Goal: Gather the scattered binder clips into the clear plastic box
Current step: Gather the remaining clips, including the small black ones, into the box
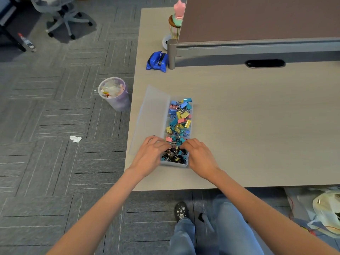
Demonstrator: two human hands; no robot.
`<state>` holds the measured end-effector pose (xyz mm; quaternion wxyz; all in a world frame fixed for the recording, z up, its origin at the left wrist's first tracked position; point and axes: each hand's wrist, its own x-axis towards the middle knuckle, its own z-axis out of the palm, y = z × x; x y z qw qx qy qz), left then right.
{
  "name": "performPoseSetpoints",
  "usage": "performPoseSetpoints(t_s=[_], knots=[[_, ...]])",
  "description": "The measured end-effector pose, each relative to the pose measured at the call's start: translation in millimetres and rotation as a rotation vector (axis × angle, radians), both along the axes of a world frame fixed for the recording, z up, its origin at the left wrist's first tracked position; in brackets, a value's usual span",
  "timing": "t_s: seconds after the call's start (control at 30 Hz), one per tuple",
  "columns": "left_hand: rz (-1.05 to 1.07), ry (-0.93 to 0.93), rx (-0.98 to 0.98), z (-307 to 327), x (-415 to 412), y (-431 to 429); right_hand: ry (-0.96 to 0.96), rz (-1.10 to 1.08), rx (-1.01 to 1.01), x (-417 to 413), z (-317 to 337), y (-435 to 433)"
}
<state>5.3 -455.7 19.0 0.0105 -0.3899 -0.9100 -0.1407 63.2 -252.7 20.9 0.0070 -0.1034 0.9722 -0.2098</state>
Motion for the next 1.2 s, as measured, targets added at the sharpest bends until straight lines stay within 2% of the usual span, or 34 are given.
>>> performPoseSetpoints(t_s=[0.1,0.2,0.3,0.37,0.5,0.77,0.87,0.97,1.2], knots=[[0.088,-0.037,0.093,8,-8,-3,-0.002,-0.071,-0.050,-9,7,1],[0.203,0.036,0.136,17,-17,-8,-0.019,-0.114,-0.094,-19,12,2],[0.431,0.051,0.107,20,-22,-13,-0.084,-0.191,-0.205,-28,12,4],[0.605,-0.100,0.119,18,-24,-15,-0.106,-0.267,-0.299,-31,11,5],[0.800,-0.485,0.376,24,-30,-13,-0.157,-0.406,-0.473,-36,12,9],[0.851,-0.546,0.576,42,-31,-9,-0.149,-0.475,-0.663,-47,21,20],[0.808,-0.494,0.601,46,-31,-4,-0.172,-0.488,-0.664,-50,21,26],[0.781,-0.446,0.670,50,-31,5,-0.274,-0.528,-0.682,-50,17,33],[0.582,-0.594,0.767,53,-25,48,-0.367,-0.577,-0.846,-57,15,48]])
